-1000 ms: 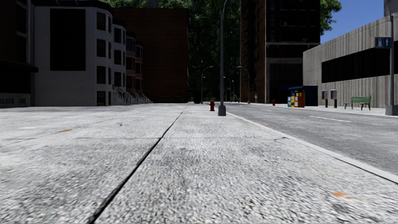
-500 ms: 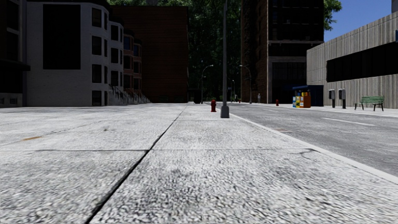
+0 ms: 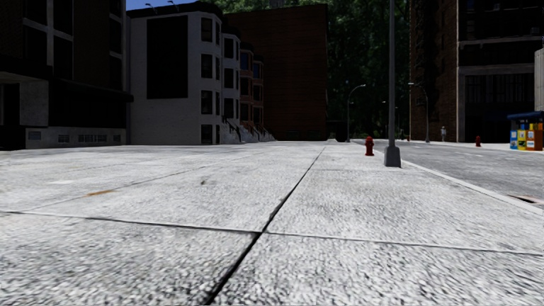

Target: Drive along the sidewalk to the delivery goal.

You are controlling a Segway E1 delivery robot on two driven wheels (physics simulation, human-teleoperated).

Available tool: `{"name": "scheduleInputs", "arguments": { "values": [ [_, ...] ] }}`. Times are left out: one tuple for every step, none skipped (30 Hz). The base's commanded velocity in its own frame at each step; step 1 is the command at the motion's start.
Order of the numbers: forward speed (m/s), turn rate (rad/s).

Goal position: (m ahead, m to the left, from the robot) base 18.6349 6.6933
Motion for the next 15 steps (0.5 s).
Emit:
{"name": "scheduleInputs", "arguments": {
  "values": [
    [2.0,0.76],
    [2.0,0.76],
    [2.0,0.76],
    [2.0,0.76],
    [2.0,0.76],
    [2.0,0.76],
    [2.0,0.76],
    [2.0,0.76],
    [2.0,0.76],
    [2.0,0.76],
    [2.0,0.76],
    [2.0,0.76],
    [2.0,0.75],
    [2.0,0.74],
    [2.0,0.73]
  ]
}}
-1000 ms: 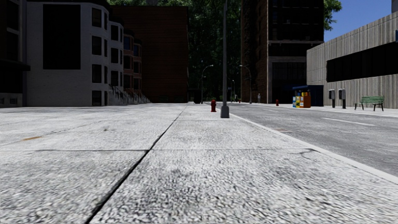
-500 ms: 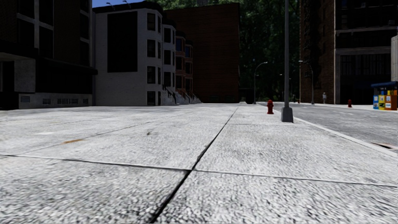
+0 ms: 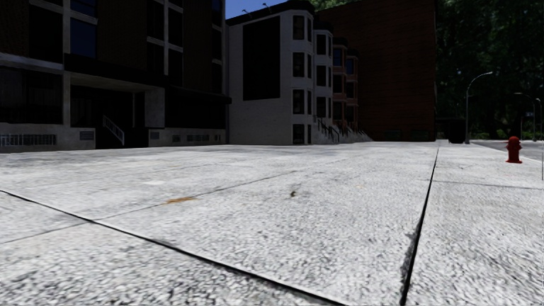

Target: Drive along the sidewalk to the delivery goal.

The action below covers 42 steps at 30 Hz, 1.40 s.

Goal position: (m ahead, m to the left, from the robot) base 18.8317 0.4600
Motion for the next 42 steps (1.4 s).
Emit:
{"name": "scheduleInputs", "arguments": {
  "values": [
    [2.0,0.61],
    [2.0,0.38],
    [2.0,0.38],
    [2.0,0.29],
    [2.0,0.26],
    [2.0,0.23],
    [2.0,0.14],
    [2.0,0.08],
    [2.0,0.08],
    [2.0,0.03],
    [2.0,0.0],
    [2.0,0.0],
    [2.0,0.0],
    [2.0,0.0],
    [2.0,0.0],
    [2.0,0.0],
    [2.0,0.0],
    [2.0,0.0],
    [2.0,0.0],
    [2.0,0.0],
    [2.0,0.0],
    [2.0,0.0],
    [2.0,0.0],
    [2.0,0.0],
    [2.0,0.0],
    [2.0,0.0],
    [2.0,0.0],
    [2.0,0.0],
    [2.0,0.0],
    [2.0,0.0],
    [2.0,0.0],
    [2.0,0.0],
    [2.0,0.0],
    [2.0,0.0],
    [2.0,0.0],
    [2.0,0.0],
    [2.0,0.0],
    [2.0,0.0],
    [2.0,0.0],
    [2.0,0.0],
    [2.0,0.0],
    [2.0,0.0]
  ]
}}
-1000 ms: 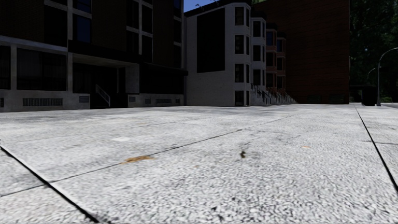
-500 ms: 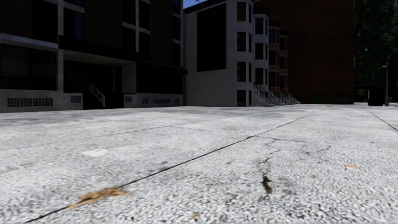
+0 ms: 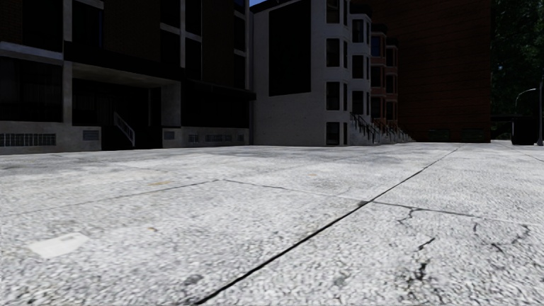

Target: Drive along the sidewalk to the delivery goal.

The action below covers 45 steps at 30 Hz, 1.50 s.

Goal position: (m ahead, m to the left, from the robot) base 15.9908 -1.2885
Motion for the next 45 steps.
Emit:
{"name": "scheduleInputs", "arguments": {
  "values": [
    [2.0,0.0],
    [2.0,0.0],
    [2.0,0.0],
    [2.0,0.0],
    [2.0,0.0],
    [2.0,0.0],
    [2.0,0.0],
    [2.0,0.0],
    [2.0,0.0],
    [2.0,0.0],
    [2.0,0.0],
    [2.0,0.0],
    [2.0,0.0],
    [2.0,0.0],
    [2.0,0.0],
    [2.0,0.0],
    [2.0,0.0],
    [2.0,0.0],
    [2.0,0.0],
    [2.0,0.0],
    [2.0,0.0],
    [2.0,0.0],
    [2.0,0.0],
    [2.0,0.0],
    [2.0,0.0],
    [2.0,0.0],
    [2.0,0.0],
    [2.0,0.0],
    [2.0,0.0],
    [2.0,0.0],
    [2.0,0.0],
    [2.0,0.0],
    [2.0,0.0],
    [2.0,0.0],
    [2.0,0.0],
    [2.0,0.0],
    [2.0,0.0],
    [2.0,0.63],
    [2.0,0.63],
    [2.0,0.76],
    [2.0,0.79],
    [2.0,0.4],
    [2.0,0.4],
    [2.0,0.13],
    [2.0,0.05]
  ]
}}
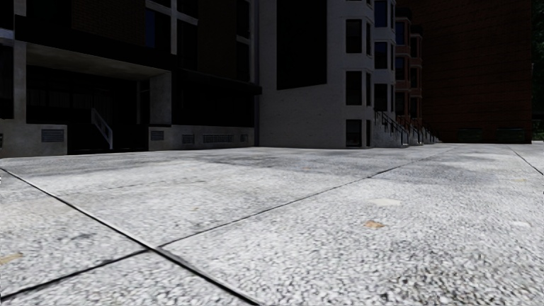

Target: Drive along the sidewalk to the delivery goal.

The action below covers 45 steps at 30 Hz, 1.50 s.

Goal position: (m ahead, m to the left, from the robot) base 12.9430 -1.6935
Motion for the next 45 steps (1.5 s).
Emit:
{"name": "scheduleInputs", "arguments": {
  "values": [
    [2.0,0.02],
    [2.0,0.01],
    [2.0,0.0],
    [2.0,0.0],
    [2.0,0.0],
    [2.0,0.0],
    [2.0,0.0],
    [2.0,0.0],
    [2.0,0.0],
    [2.0,0.0],
    [2.0,0.0],
    [2.0,0.02],
    [2.0,0.56],
    [2.0,0.56],
    [2.0,0.83],
    [2.0,0.99],
    [2.0,1.02],
    [2.0,0.6],
    [2.0,0.18],
    [2.0,0.05],
    [2.0,0.02],
    [2.0,0.0],
    [2.0,0.0],
    [2.0,0.0],
    [2.0,0.0],
    [2.0,0.0],
    [2.0,0.0],
    [2.0,0.0],
    [2.0,0.0],
    [2.0,0.0],
    [2.0,0.0],
    [2.0,0.0],
    [2.0,0.0],
    [2.0,0.0],
    [2.0,0.0],
    [2.0,0.0],
    [2.0,0.0],
    [2.0,0.0],
    [2.0,0.0],
    [2.0,0.0],
    [2.0,0.0],
    [2.0,0.0],
    [2.0,0.0],
    [2.0,0.0],
    [2.0,0.0]
  ]
}}
